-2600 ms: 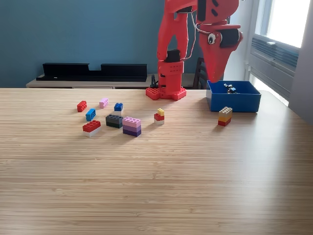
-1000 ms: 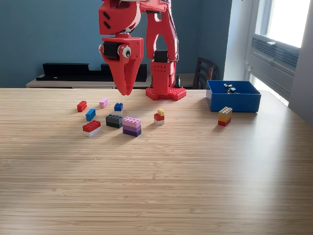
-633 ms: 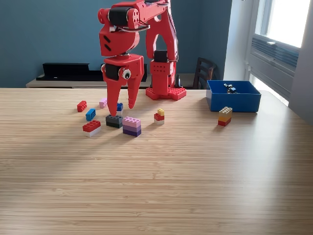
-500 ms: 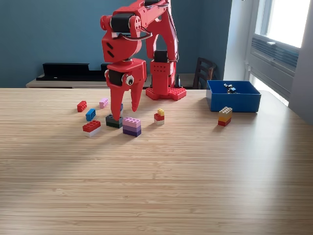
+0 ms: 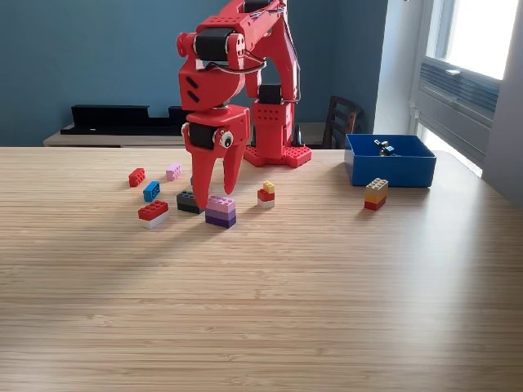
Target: Grasp a lego block and put it in the bin.
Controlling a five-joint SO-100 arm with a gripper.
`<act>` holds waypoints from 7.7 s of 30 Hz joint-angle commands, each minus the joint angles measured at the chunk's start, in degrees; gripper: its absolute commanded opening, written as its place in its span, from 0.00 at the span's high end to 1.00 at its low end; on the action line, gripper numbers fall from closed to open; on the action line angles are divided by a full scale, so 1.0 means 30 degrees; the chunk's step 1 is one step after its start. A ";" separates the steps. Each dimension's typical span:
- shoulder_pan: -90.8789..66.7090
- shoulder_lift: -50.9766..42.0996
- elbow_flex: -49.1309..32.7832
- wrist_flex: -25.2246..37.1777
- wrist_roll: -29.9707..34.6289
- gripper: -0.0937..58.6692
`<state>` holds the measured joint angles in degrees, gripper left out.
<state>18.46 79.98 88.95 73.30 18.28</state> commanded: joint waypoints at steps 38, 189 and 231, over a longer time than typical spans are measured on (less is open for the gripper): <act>-0.0264 0.0264 -0.0439 -0.1143 -0.0674 0.65; -1.0283 0.0029 -0.8408 0.7969 -0.4512 1.00; -0.6973 0.0029 -0.6064 0.6328 -0.2051 1.00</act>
<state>-5.54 75.76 71.46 93.16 8.79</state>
